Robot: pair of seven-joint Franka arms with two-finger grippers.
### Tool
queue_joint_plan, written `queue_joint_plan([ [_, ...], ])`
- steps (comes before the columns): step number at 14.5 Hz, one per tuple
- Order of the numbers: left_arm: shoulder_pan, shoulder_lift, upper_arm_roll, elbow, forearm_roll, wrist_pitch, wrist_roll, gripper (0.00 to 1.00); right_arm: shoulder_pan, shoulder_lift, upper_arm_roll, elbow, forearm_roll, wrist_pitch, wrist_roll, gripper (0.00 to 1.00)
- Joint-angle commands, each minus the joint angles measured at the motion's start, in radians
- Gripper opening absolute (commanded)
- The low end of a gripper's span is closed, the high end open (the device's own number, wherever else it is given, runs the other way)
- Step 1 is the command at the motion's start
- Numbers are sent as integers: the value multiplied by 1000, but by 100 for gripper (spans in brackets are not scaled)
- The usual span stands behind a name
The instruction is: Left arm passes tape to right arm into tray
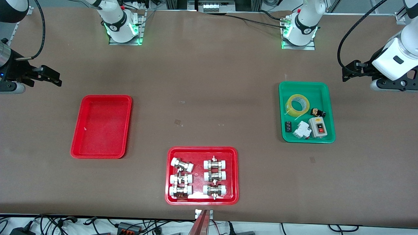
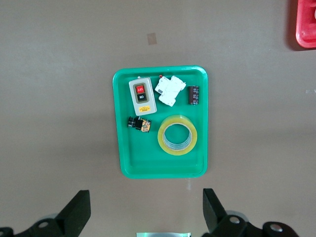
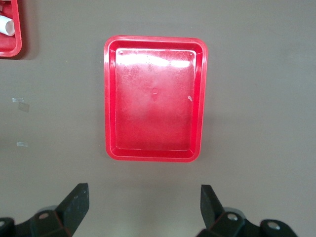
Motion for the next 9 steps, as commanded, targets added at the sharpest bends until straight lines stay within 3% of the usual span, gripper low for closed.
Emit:
queue_joint_plan([
  [1, 6, 0, -6, 11, -9, -16, -12, 100, -9, -22, 7, 3, 5, -17, -10, 100],
  [9, 8, 40, -3, 18, -3, -9, 2, 100, -7, -23, 8, 9, 2, -6, -5, 100],
])
